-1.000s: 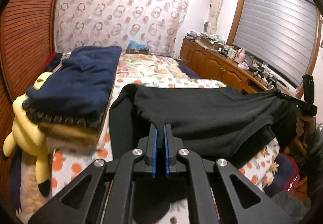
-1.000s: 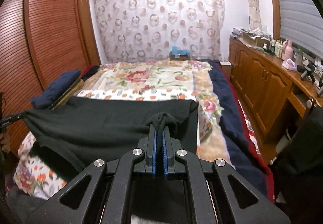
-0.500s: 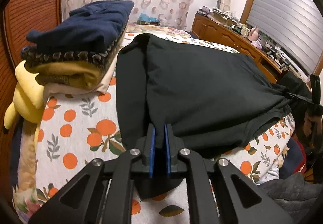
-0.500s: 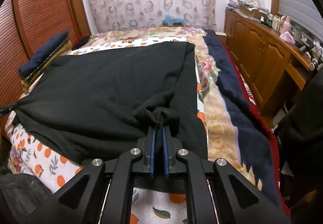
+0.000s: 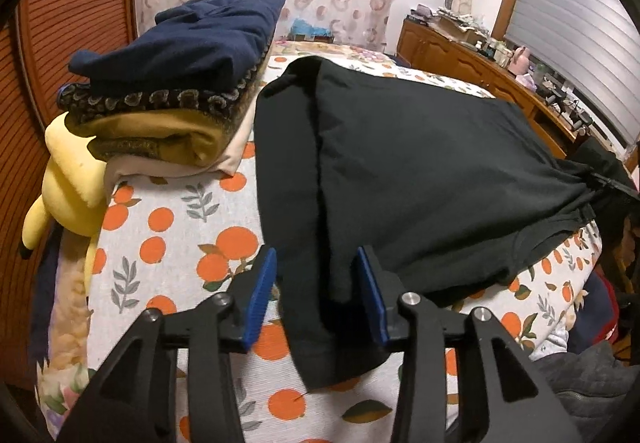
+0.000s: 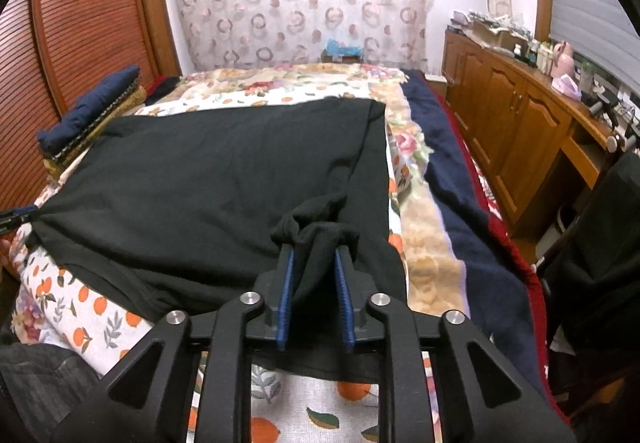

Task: Fold small clothes

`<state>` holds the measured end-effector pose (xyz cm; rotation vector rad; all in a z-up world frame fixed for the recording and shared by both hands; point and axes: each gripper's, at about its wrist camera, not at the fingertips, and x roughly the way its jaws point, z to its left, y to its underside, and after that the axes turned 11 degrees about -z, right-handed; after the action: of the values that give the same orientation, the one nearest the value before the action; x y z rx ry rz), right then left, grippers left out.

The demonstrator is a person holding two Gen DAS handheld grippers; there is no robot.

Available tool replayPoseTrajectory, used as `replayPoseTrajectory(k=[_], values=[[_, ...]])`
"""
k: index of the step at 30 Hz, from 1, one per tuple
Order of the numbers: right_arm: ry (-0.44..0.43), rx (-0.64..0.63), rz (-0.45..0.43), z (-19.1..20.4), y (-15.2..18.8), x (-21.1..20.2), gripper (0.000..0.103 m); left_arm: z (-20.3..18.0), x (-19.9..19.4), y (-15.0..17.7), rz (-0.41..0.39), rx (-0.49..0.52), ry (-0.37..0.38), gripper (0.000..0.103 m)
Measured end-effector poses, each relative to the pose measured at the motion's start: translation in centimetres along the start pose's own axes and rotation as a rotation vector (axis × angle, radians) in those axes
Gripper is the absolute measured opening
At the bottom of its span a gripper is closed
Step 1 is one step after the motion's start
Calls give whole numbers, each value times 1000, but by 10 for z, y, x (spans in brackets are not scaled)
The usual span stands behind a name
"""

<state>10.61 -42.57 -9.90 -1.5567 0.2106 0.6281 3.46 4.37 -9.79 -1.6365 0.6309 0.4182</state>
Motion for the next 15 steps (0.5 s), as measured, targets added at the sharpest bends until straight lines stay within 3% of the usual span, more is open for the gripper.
replayPoseTrajectory(k=[2,5,15], values=[[9,-13,-10,3,-3,-3,35,1,4,0,10,0,-7,44],[-8,-34,-19,7,-11,-7,45,2,5,1,13,-2,-11,46],[-70,-100,-33,46,-23,-4,56,9,12,6,18,-23,-9,51]])
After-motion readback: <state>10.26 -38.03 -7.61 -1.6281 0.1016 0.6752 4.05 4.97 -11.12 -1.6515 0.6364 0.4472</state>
